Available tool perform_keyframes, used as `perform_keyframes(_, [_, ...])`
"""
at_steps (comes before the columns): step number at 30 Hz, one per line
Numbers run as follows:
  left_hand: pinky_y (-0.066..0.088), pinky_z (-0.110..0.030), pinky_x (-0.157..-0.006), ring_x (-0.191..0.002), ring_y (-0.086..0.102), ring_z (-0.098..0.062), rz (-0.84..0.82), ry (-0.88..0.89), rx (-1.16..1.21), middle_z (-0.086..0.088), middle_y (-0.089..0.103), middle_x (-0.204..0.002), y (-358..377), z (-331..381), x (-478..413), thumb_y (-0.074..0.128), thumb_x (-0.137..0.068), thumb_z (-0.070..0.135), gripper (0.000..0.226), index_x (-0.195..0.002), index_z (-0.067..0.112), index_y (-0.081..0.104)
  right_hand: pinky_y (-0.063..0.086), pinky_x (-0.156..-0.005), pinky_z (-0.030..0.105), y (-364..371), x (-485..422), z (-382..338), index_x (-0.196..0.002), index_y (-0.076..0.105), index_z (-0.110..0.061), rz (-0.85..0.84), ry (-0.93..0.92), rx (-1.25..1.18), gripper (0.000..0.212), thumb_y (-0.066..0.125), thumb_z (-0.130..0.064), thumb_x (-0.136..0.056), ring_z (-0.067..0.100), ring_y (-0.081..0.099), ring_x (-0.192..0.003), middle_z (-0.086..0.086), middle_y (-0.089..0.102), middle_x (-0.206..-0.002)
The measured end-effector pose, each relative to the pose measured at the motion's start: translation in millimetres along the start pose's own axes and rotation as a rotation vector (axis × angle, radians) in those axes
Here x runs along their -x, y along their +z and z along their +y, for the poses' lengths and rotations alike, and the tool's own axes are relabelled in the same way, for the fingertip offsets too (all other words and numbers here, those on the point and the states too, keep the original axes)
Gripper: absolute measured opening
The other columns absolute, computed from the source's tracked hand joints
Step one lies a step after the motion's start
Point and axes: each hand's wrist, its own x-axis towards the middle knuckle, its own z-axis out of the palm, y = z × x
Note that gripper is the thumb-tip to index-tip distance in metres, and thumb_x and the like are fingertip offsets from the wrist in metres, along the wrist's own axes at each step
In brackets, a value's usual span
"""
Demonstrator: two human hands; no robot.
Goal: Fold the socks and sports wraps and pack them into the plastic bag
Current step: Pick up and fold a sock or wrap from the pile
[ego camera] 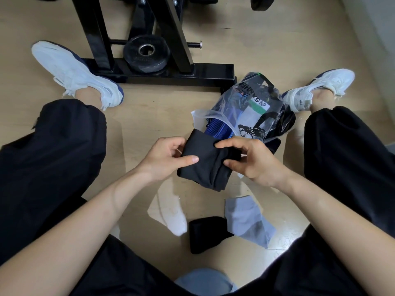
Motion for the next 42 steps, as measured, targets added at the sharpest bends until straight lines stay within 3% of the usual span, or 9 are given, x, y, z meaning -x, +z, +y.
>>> perform_keyframes(5, [0.051,-0.024,-0.067,-0.078,0.064,-0.013,-0.022,0.013,-0.023,-0.003,0.072,-0.095,2,5,2,0.079,-0.084,0.01,0.025,-0.106,0.013,0.067,0.054,-0.089,0.042,-1,0,1,-0.122,0.067,-0.016,0.057,0.051,-0.078,0.041,0.073,0.0,-0.085,0.016,0.067,-0.099,-0.003,0.07,-0.11])
perform_keyframes(10, [0.049,-0.023,-0.067,-0.075,0.063,-0.008,-0.117,0.017,-0.052,-0.002,0.068,-0.098,1,6,4,0.074,-0.083,-0.005,0.04,-0.115,0.016,0.061,0.053,-0.076,0.021,-7,-1,2,-0.122,0.068,-0.013,0.076,0.092,-0.091,0.039,0.073,0.001,-0.085,-0.005,0.061,-0.08,-0.02,0.065,-0.095])
perform_keyframes(13, [0.048,-0.022,-0.068,-0.076,0.06,-0.008,-0.119,0.035,-0.084,0.001,0.065,-0.099,1,10,3,0.074,-0.079,-0.01,0.051,-0.114,0.026,0.06,0.047,-0.075,0.014,-7,-3,3,-0.121,0.068,-0.016,0.078,0.117,-0.042,0.039,0.075,-0.004,-0.085,-0.004,0.061,-0.085,-0.021,0.065,-0.096])
perform_keyframes(16, [0.049,-0.017,-0.073,-0.084,0.059,-0.007,-0.087,0.057,-0.109,0.006,0.063,-0.105,4,11,6,0.079,-0.071,0.007,0.056,-0.112,0.04,0.058,0.045,-0.075,0.012,-6,-3,5,-0.121,0.068,-0.016,0.084,0.133,-0.048,0.04,0.076,-0.006,-0.084,0.004,0.064,-0.096,-0.014,0.068,-0.107])
perform_keyframes(24, [0.046,-0.018,-0.075,-0.089,0.059,-0.004,0.071,0.35,-0.266,0.013,0.064,-0.105,27,9,13,0.073,-0.083,0.023,0.04,-0.122,0.019,0.065,0.052,-0.091,0.021,3,-3,3,-0.117,0.069,-0.012,0.114,0.128,-0.167,0.039,0.078,-0.001,-0.081,0.015,0.068,-0.099,-0.002,0.072,-0.108])
perform_keyframes(28, [0.054,-0.031,-0.078,-0.094,0.06,-0.004,0.027,0.43,-0.46,0.027,0.053,-0.107,28,5,15,0.07,-0.084,0.029,0.045,-0.128,0.028,0.062,0.061,-0.077,0.032,8,-1,-6,-0.12,0.066,-0.006,0.09,0.224,-0.545,0.042,0.072,0.009,-0.082,0.022,0.07,-0.091,0.014,0.069,-0.113])
perform_keyframes(32, [0.056,-0.038,-0.075,-0.094,0.057,-0.001,0.003,0.495,-0.56,0.02,0.051,-0.113,30,6,18,0.069,-0.085,0.036,0.05,-0.134,0.034,0.058,0.061,-0.083,0.043,7,1,-10,-0.119,0.066,-0.007,0.075,0.287,-0.71,0.033,0.071,-0.003,-0.087,0.031,0.071,-0.095,0.019,0.068,-0.112])
perform_keyframes(37, [0.053,-0.038,-0.078,-0.097,0.063,-0.015,-0.013,0.514,-0.317,0.006,0.062,-0.111,29,7,17,0.069,-0.089,0.027,0.028,-0.115,0.017,0.075,0.06,-0.084,0.047,5,1,-7,-0.117,0.066,-0.006,0.111,0.244,-0.644,0.028,0.065,0.002,-0.09,0.03,0.069,-0.094,0.02,0.067,-0.114])
perform_keyframes(42, [0.043,-0.019,-0.103,-0.137,0.044,-0.016,-0.024,0.411,-0.197,0.003,0.042,-0.143,26,13,16,0.072,-0.088,0.025,0.043,-0.13,0.024,0.064,0.06,-0.081,0.048,3,1,-5,-0.119,0.064,-0.003,0.08,0.161,-0.694,0.031,0.063,0.007,-0.089,0.035,0.068,-0.096,0.025,0.065,-0.11])
